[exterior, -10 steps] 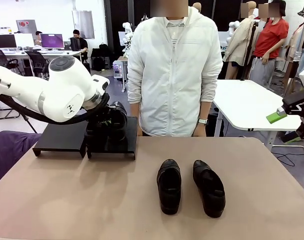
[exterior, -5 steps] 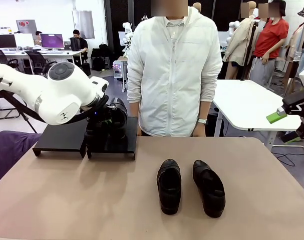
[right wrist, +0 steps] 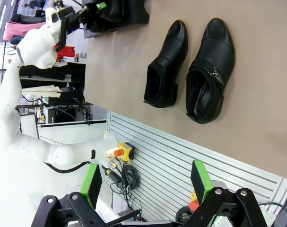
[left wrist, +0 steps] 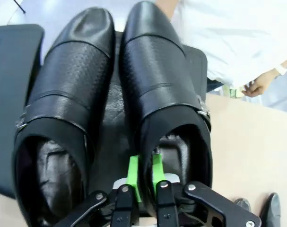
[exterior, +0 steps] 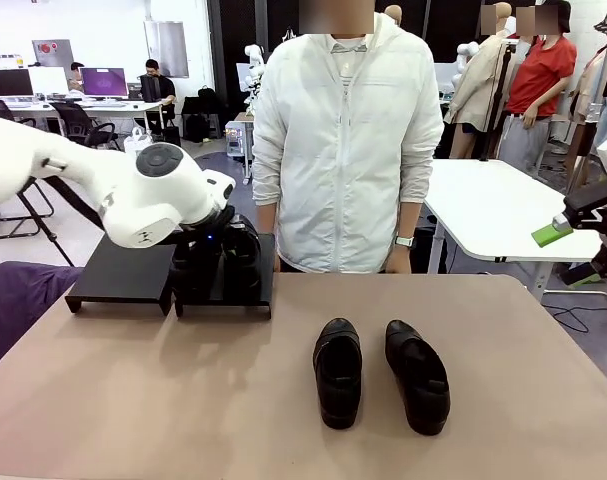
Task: Organize the shoes by placing them on the stand.
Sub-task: Place the Shoe from the middle of the table onto the Shoes Stand.
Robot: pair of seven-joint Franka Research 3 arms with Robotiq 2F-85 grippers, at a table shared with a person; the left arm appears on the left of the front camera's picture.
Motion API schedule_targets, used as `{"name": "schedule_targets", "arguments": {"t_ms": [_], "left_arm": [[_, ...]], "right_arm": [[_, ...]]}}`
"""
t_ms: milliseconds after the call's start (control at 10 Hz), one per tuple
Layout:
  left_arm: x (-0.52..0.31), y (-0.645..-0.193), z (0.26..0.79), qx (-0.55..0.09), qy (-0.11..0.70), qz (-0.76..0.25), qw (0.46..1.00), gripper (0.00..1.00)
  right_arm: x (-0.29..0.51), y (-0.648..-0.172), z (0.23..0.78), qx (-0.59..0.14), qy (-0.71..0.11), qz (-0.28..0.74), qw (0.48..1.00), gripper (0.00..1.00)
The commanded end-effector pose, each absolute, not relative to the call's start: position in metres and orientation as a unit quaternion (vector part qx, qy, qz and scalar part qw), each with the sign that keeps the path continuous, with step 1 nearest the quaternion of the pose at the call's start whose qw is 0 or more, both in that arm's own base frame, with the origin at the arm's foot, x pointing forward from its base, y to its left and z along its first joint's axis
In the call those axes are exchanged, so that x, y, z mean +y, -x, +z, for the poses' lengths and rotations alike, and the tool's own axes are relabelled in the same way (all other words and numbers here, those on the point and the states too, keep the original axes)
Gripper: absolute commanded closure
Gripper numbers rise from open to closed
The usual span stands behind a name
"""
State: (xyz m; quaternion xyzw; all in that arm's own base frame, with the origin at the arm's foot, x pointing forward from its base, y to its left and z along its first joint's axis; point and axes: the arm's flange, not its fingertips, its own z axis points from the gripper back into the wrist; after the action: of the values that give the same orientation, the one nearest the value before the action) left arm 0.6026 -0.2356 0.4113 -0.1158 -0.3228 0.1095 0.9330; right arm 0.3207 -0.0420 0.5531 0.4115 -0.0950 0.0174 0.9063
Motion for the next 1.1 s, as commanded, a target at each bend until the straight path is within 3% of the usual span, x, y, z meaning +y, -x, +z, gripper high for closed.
{"name": "schedule_targets", "arguments": {"t_ms": [0, 500, 1000], "left_arm": [[-0.255, -0.625, 0.406, -0.339, 0.127, 0.12, 0.925, 0.0], [-0.244, -0.619, 0.429, -0.322, 0.132, 0.1, 0.932, 0.0], [-0.214, -0.587, 0.55, -0.231, 0.155, -0.044, 0.959, 0.0]], "right_arm": [[-0.045, -0.322, 0.554, -0.096, -0.412, 0.027, 0.906, 0.0], [-0.045, -0.322, 0.554, -0.096, -0.412, 0.027, 0.906, 0.0], [-0.045, -0.322, 0.554, -0.096, -0.412, 0.027, 0.906, 0.0]]}}
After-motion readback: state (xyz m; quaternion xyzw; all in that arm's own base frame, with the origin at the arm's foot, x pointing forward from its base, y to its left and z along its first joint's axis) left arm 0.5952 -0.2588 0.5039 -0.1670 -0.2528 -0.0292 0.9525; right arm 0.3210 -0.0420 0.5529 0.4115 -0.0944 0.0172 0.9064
